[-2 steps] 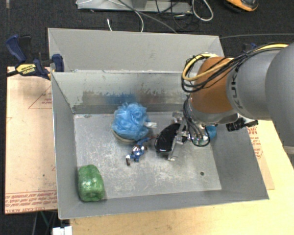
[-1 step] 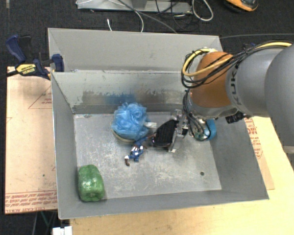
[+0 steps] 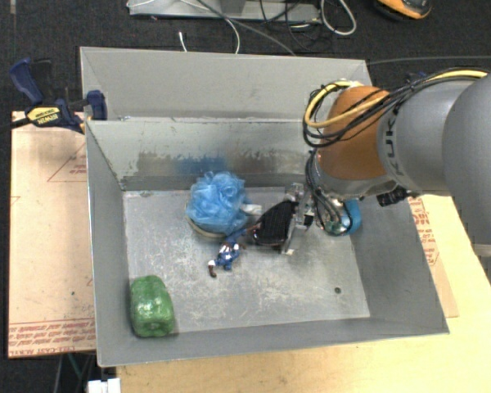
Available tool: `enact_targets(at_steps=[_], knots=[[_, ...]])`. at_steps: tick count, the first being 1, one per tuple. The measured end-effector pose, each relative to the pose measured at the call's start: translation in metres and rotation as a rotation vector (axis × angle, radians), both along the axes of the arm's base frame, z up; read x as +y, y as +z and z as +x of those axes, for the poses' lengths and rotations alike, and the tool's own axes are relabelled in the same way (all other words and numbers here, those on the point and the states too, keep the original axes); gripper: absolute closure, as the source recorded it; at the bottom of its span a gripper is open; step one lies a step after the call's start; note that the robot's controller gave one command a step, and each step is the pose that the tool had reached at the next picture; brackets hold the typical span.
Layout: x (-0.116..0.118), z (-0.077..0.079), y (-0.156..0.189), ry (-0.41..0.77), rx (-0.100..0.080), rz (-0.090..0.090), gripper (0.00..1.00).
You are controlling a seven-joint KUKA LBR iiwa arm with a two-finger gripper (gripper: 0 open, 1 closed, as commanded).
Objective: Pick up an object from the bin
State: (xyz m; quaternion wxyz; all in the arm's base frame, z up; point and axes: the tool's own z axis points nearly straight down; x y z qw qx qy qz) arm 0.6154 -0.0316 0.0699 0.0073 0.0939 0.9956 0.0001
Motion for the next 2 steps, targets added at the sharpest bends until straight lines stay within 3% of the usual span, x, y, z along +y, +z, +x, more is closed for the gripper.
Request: enact_targets(at_steps=[1,2], knots=[[-0.001,0.003,0.092,0.009,0.003,0.001,1.00],[0.005,0.002,0.113,0.012,0.002,0.000,1.00]])
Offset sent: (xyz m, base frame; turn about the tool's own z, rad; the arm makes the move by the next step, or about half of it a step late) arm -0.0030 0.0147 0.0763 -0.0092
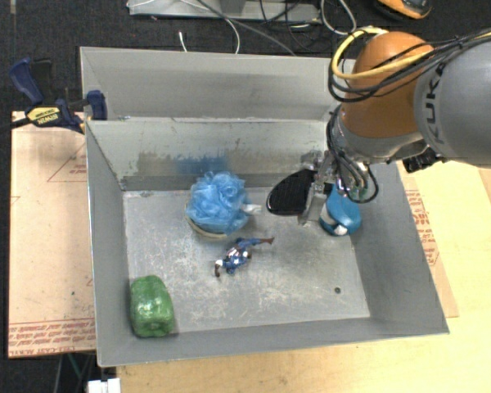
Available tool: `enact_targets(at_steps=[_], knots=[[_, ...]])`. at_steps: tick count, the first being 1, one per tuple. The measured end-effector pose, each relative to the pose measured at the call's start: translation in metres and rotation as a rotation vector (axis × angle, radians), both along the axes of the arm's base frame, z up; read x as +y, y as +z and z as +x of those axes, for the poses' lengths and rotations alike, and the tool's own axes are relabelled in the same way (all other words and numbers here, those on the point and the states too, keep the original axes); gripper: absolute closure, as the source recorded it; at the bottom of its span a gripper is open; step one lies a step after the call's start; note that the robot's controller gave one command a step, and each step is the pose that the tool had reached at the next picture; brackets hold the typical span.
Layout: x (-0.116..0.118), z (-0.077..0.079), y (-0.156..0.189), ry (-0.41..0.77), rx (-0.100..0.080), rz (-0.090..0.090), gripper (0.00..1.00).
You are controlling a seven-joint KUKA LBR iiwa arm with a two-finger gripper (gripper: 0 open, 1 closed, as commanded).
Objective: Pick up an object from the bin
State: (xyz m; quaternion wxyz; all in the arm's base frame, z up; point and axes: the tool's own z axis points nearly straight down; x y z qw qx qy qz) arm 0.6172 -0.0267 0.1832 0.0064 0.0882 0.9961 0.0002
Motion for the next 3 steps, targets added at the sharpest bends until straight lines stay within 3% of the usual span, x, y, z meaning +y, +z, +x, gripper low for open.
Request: enact_targets(at_steps=[1,2,3], knots=[[0.002,0.003,0.084,0.017,0.000,0.000,1.00],[0.003,-0.002,0.111,0.009,-0.001,0.000,1.00],[0.002,0.018,0.094,0.331,-0.003,-0.004,1.00]])
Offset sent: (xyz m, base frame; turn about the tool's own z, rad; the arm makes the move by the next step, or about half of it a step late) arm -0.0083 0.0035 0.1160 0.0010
